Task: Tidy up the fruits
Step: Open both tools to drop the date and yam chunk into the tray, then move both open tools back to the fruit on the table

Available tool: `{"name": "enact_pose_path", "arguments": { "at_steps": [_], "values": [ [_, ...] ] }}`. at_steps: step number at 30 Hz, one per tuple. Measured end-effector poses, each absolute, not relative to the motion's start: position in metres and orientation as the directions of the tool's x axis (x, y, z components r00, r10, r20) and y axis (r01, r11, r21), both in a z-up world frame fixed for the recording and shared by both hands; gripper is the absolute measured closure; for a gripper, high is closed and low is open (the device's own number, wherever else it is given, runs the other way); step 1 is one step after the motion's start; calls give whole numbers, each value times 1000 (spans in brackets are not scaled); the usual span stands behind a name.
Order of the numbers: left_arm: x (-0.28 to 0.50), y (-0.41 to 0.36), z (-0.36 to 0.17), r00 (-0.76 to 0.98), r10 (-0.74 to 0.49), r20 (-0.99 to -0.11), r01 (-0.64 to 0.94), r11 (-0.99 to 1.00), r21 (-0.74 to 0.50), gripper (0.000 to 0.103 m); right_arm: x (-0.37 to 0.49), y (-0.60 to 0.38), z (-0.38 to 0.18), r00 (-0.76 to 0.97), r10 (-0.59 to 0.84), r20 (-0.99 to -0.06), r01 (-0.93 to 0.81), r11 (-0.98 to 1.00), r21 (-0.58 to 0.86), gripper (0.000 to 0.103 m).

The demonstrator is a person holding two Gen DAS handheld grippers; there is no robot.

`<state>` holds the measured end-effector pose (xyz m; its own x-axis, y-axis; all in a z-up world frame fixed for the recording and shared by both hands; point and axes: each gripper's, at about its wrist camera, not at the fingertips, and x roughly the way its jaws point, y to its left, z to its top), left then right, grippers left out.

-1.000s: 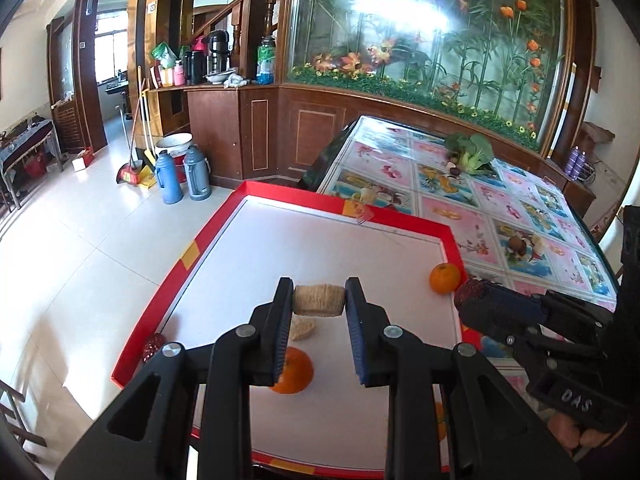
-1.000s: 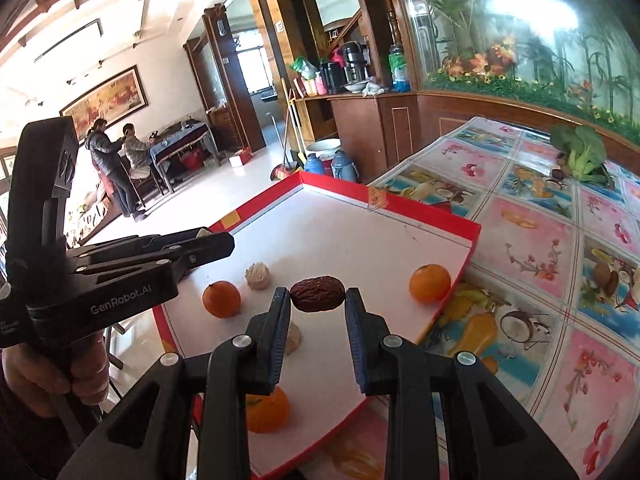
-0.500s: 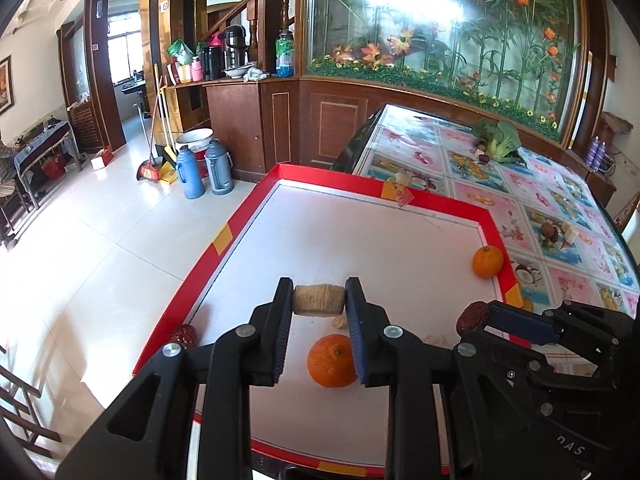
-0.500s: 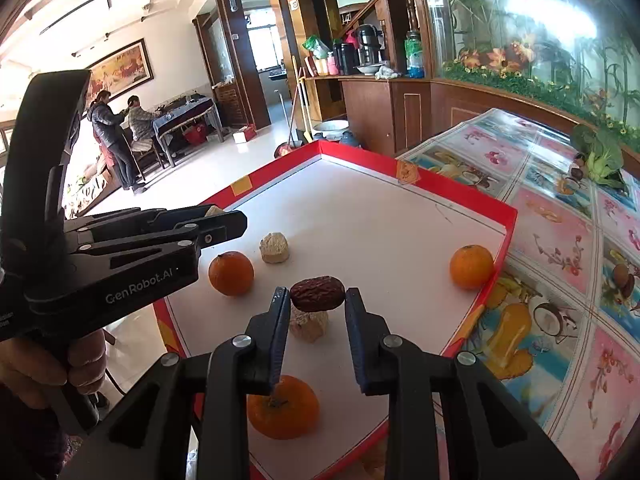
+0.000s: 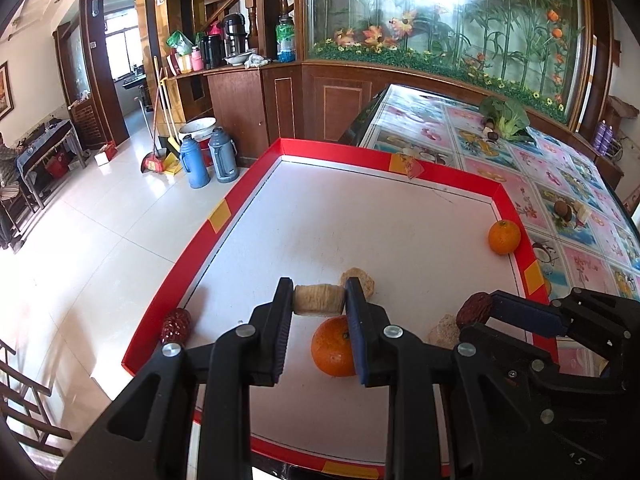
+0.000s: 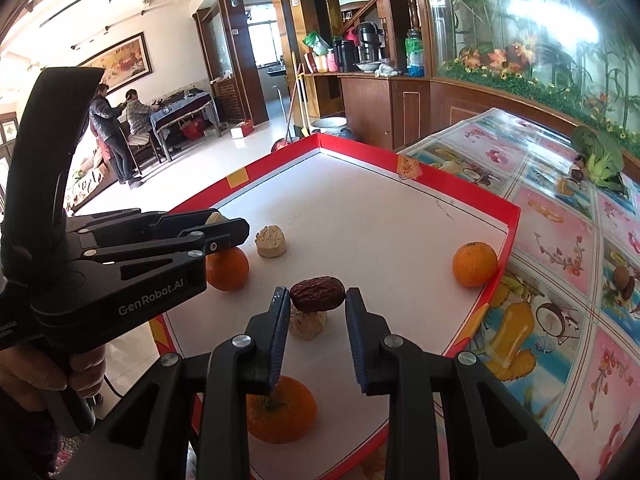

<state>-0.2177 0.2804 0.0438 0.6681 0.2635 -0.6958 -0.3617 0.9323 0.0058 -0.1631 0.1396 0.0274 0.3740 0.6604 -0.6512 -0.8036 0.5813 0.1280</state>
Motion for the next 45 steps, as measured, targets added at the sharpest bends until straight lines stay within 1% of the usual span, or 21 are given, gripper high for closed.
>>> {"name": "enact_pose_path", "arguments": {
  "at_steps": [2,3,6,8,10,11,14,17,19,20,41,45],
  "values": [
    [-218,280,43,666,267,-697,-365,931,8,75,-162,139,26,372,655,-658,-800,586,130,70],
    [-218,280,43,664,269,-697,-366,931,10,75,-162,139,26,373,653,-659,-798,589,131,65],
    [-217,281,43,660,271,-701,-370,929,11,73,-161,136,25,378,643,-665,-792,597,127,62],
    [-218,280,43,658,272,-702,-369,929,14,68,-160,133,26,377,646,-664,-790,599,134,55],
    [-217,279,43,656,271,-705,-374,927,8,51,-158,127,28,387,652,-652,-783,606,141,54],
    [-217,279,43,656,269,-705,-376,927,4,49,-156,123,30,391,655,-647,-778,611,148,53],
    [-218,278,44,653,270,-707,-377,926,6,48,-150,112,35,418,655,-630,-757,634,158,46],
    [-218,277,46,653,276,-705,-385,923,4,38,-141,97,39,438,656,-615,-730,659,183,45],
    [-219,277,48,649,289,-704,-397,918,11,25,-134,90,41,449,655,-608,-713,673,198,45],
    [-219,276,49,652,294,-699,-401,916,11,24,-129,84,42,458,652,-604,-699,684,209,45],
    [-207,240,61,656,308,-689,-345,934,89,23,-71,-31,55,628,574,-526,-488,816,308,45],
    [-203,228,65,661,307,-685,-326,939,106,23,-64,-56,59,676,535,-507,-448,844,293,45]
  ]
}}
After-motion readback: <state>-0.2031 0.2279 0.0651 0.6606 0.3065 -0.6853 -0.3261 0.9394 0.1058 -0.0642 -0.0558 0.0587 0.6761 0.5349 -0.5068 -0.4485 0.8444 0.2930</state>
